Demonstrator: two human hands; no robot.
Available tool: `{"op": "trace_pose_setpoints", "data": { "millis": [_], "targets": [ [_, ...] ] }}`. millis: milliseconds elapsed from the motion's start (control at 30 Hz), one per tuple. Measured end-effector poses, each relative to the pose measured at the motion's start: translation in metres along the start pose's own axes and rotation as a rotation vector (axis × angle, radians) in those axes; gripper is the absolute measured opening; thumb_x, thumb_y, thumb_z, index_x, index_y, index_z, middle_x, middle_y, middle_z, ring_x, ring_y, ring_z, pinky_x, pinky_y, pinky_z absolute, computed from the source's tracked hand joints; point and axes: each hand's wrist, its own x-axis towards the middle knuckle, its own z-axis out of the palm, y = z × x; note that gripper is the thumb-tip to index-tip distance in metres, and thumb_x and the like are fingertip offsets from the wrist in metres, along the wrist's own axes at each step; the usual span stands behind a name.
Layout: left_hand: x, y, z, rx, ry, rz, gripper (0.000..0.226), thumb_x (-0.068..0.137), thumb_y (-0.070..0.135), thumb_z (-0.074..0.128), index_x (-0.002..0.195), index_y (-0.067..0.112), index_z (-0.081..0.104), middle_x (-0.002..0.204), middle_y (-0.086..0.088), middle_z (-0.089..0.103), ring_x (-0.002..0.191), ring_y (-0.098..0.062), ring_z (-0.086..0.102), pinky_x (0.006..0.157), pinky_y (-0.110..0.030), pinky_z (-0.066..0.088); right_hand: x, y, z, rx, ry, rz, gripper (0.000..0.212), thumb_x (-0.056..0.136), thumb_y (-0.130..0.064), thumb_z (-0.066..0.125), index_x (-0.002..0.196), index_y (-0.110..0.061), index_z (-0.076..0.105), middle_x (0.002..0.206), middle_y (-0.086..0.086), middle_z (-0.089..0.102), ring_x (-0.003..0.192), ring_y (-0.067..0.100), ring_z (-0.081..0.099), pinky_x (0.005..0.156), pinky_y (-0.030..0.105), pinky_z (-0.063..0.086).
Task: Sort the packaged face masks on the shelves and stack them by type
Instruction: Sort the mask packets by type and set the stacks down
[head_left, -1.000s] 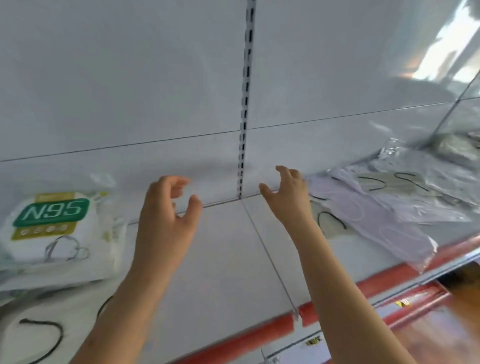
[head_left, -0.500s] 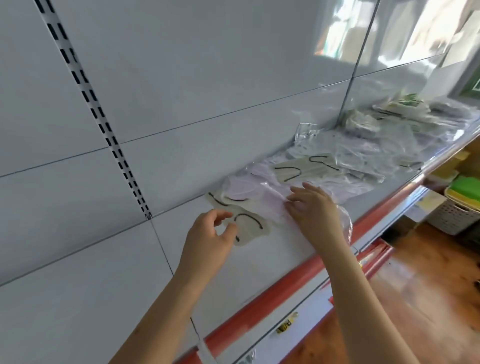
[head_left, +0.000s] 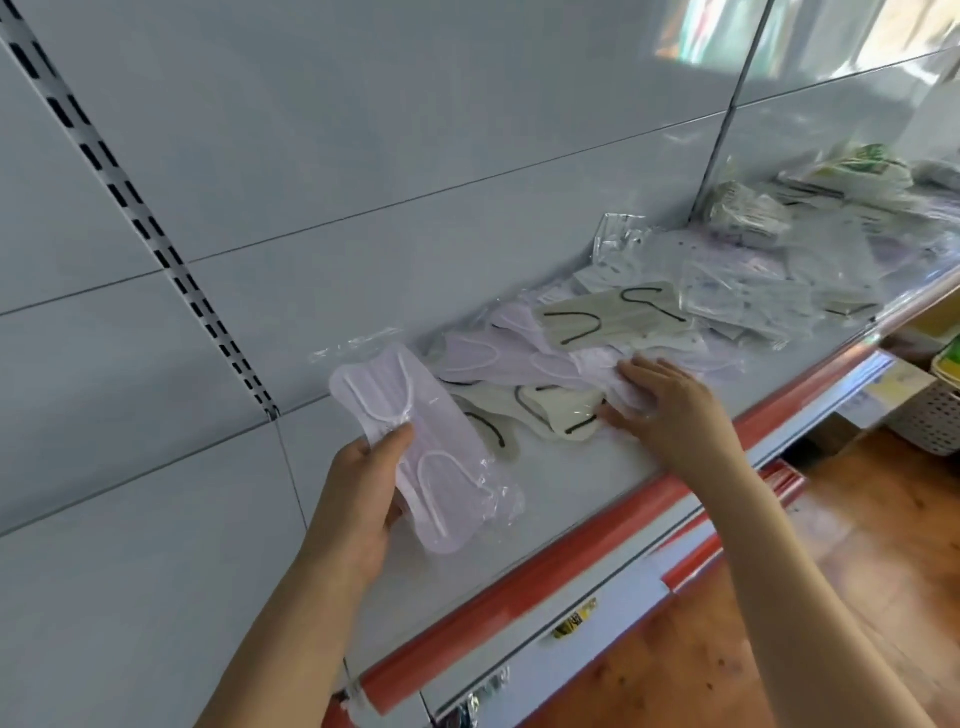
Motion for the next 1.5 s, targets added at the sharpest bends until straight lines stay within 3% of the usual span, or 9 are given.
{"op": "trace_pose_setpoints", "data": {
  "millis": [200, 467, 700, 800, 1067, 1167, 1233, 1367, 1500],
  "targets": [
    [-0.012, -0.006, 0.006, 0.071, -0.08, 0.018, 0.02, 0.104, 0.023, 0.052, 0.105, 0.015, 0.071, 0.09, -0.004, 0.079, 0.08, -0.017, 0.074, 0.07, -0.032, 0.054, -0.033, -0.031, 0.007, 0.41, 0.384, 0.007, 0.029, 0.097, -0.017, 0.062, 0.124, -0.025, 0.069, 0.111, -0.004, 0.072, 0.084, -0.011, 0.066, 0.078, 0.008, 0.046],
    [-0.01, 0.005, -0.009, -0.117, -0.363, -0.066, 0.045, 0.096, 0.04, 0.06, 0.124, 0.006, 0.069, 0.113, -0.018, 0.075, 0.105, -0.032, 0.073, 0.094, -0.047, 0.058, -0.087, -0.103, 0.037, 0.375, -0.261, -0.714, 0.081, 0.059, 0.019, 0.041, 0.118, -0.027, 0.073, 0.144, -0.015, 0.053, 0.151, 0.01, 0.02, 0.125, 0.037, 0.003],
    [0.003, 0.007, -0.023, 0.044, 0.057, -0.041, 0.01, 0.096, 0.013, 0.063, 0.086, 0.009, 0.066, 0.085, -0.013, 0.069, 0.075, -0.028, 0.066, 0.075, -0.037, 0.051, -0.018, -0.066, 0.029, 0.138, 0.115, -0.212, 0.041, 0.087, 0.0, 0.055, 0.12, -0.02, 0.069, 0.128, -0.002, 0.064, 0.125, 0.025, 0.055, 0.103, 0.035, 0.045],
    [0.003, 0.011, -0.019, 0.07, 0.074, -0.03, 0.01, 0.093, 0.015, 0.062, 0.088, 0.006, 0.066, 0.087, -0.017, 0.063, 0.079, -0.03, 0.06, 0.074, -0.04, 0.046, 0.041, -0.065, 0.028, -0.254, -0.003, -0.163, 0.039, 0.091, -0.041, 0.061, 0.123, -0.019, 0.063, 0.126, 0.003, 0.059, 0.122, 0.03, 0.05, 0.094, 0.038, 0.044],
    [0.005, 0.02, 0.006, -0.022, 0.182, 0.006, 0.02, 0.103, 0.017, 0.051, 0.114, 0.008, 0.066, 0.098, -0.013, 0.071, 0.083, -0.026, 0.067, 0.071, -0.034, 0.051, 0.041, -0.084, -0.008, -0.047, 0.153, -0.055, 0.031, 0.102, -0.025, 0.044, 0.075, -0.011, 0.049, 0.059, -0.002, 0.044, 0.065, 0.032, 0.052, 0.054, 0.033, 0.029],
    [-0.002, 0.023, 0.038, -0.216, -0.004, 0.038, 0.043, 0.099, 0.056, 0.047, 0.11, 0.023, 0.072, 0.106, -0.007, 0.077, 0.093, -0.019, 0.075, 0.081, -0.038, 0.054, -0.009, -0.116, 0.008, 0.114, 0.023, -0.314, 0.006, 0.095, -0.012, 0.047, 0.094, -0.012, 0.054, 0.075, -0.001, 0.056, 0.071, 0.031, 0.056, 0.056, 0.036, 0.04],
    [-0.001, 0.02, 0.051, -0.179, -0.045, 0.051, 0.061, 0.081, 0.072, 0.06, 0.116, 0.023, 0.072, 0.107, -0.005, 0.078, 0.1, -0.017, 0.075, 0.091, -0.041, 0.054, -0.029, -0.127, 0.013, 0.281, -0.296, -0.601, 0.033, 0.086, -0.008, 0.051, 0.119, -0.013, 0.053, 0.11, 0.002, 0.06, 0.1, 0.024, 0.058, 0.084, 0.04, 0.05],
    [0.017, 0.006, 0.038, -0.077, 0.242, 0.088, 0.032, 0.088, 0.021, 0.075, 0.115, 0.006, 0.071, 0.096, -0.011, 0.079, 0.086, -0.026, 0.077, 0.077, -0.039, 0.059, -0.008, -0.105, -0.007, 0.426, -0.681, -0.728, 0.048, 0.092, -0.007, 0.054, 0.137, -0.021, 0.058, 0.14, -0.009, 0.057, 0.128, 0.0, 0.05, 0.109, 0.014, 0.034],
    [0.019, 0.006, 0.024, -0.118, 0.337, 0.098, 0.012, 0.092, 0.002, 0.066, 0.102, 0.006, 0.071, 0.08, -0.006, 0.079, 0.072, -0.022, 0.074, 0.074, -0.036, 0.055, 0.041, -0.06, -0.019, 0.42, -0.3, -0.421, 0.029, 0.094, -0.024, 0.061, 0.122, -0.028, 0.067, 0.119, -0.012, 0.069, 0.109, 0.002, 0.064, 0.096, 0.028, 0.051]
  ]
}}
